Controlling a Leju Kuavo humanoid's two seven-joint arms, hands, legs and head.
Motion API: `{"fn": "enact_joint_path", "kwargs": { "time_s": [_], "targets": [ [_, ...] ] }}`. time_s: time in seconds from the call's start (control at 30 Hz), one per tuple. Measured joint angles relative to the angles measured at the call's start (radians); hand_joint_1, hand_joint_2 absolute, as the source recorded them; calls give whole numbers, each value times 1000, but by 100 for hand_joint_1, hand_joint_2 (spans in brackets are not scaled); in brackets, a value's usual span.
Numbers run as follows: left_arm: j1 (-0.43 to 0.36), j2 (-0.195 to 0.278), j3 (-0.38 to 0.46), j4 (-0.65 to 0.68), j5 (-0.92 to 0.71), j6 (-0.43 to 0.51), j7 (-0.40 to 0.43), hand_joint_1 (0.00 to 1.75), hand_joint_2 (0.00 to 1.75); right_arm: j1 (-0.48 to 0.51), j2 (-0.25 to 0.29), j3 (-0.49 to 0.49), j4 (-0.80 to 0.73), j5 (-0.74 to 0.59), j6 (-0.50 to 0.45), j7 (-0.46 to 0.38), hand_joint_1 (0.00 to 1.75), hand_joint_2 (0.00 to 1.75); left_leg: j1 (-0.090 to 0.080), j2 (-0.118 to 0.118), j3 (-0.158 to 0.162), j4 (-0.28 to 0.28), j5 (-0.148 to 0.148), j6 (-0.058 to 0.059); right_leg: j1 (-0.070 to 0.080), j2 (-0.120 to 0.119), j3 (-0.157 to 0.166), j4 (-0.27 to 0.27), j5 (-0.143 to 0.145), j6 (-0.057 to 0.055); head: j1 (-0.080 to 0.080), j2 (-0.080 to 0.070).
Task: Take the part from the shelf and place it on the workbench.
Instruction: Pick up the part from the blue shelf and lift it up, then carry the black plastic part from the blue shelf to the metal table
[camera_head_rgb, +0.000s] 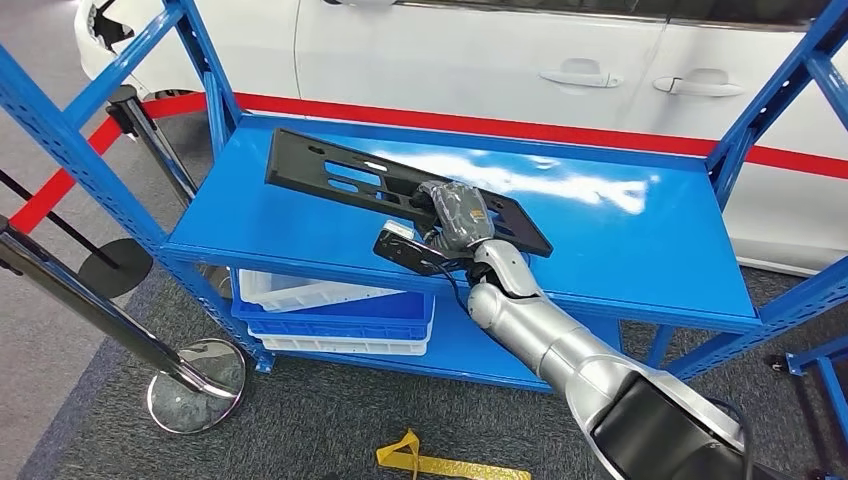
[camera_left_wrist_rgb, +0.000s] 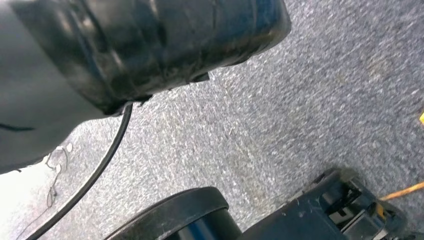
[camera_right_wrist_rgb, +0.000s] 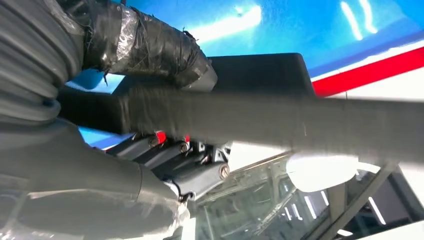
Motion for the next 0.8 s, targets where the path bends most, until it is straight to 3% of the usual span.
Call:
{"fn": "enact_joint_path", "kwargs": {
  "time_s": [0.03,0.1,0.17,0.23,0.27,0.33,0.4,0.57,0.63,0.67,0.73,0.77,0.8],
  "targets": [
    [0,0,0,0,-5,7,-2,0,0,5,-7,-9,-27,0,-10,-11,175,175,-2,-2,-3,8,-5,-4,1,0,31,-64,21,-3,0,0],
    [0,0,0,0,-16,26,-9,0,87,24,-24,-30,-99,-2,-38,-31,175,175,-6,-2,-11,17,-10,-11,4,2,58,-124,30,-10,0,0],
    [3,1,0,0,-22,55,-20,0,175,64,-48,-49,-201,9,-67,-28,175,175,-6,-1,-13,18,-11,-16,5,4,59,-129,29,-18,-3,0],
    [6,2,0,0,-21,107,-46,0,175,115,-78,-67,-327,53,-91,-4,175,175,-5,1,-22,43,-33,-23,2,4,65,-136,30,-27,-5,0],
    [6,3,1,3,-20,134,-68,0,175,138,-93,-75,-390,83,-101,11,175,175,-4,1,-39,82,-58,-26,0,3,68,-139,31,-32,-6,0],
    [4,5,8,13,-18,169,-115,0,175,177,-120,-90,-505,131,-119,31,175,175,-3,2,-97,208,-116,-32,1,2,71,-139,29,-37,-7,0],
    [1,5,14,23,-18,173,-140,0,175,199,-135,-97,-566,148,-125,38,175,175,-3,2,-139,294,-145,-36,2,2,72,-139,28,-40,-6,0],
    [0,5,15,24,-18,174,-142,0,175,203,-138,-99,-578,149,-126,39,175,175,-3,2,-145,307,-147,-36,2,2,72,-139,27,-40,-6,0],
    [0,5,18,30,-18,174,-147,0,175,219,-151,-105,-627,152,-126,41,175,175,-3,2,-139,284,-114,-36,3,4,74,-139,26,-41,-7,0],
    [-3,6,23,38,-18,173,-154,0,175,231,-164,-111,-677,156,-127,45,175,175,-5,2,-112,216,-73,-31,4,8,75,-138,25,-40,-7,0],
    [-15,9,53,78,11,173,-215,0,175,275,-202,-131,-823,183,-135,55,175,175,-4,2,-49,63,-4,-15,7,12,70,-134,20,-25,-6,0],
    [-23,11,72,99,31,173,-252,0,175,296,-220,-140,-894,203,-143,60,175,175,-4,2,-23,3,16,-7,7,12,59,-116,7,-16,-4,0],
    [-32,16,90,118,54,174,-290,0,175,315,-232,-145,-950,226,-153,65,175,175,-2,3,-19,-8,16,-1,6,9,40,-78,-16,-9,-2,0]
  ]
}}
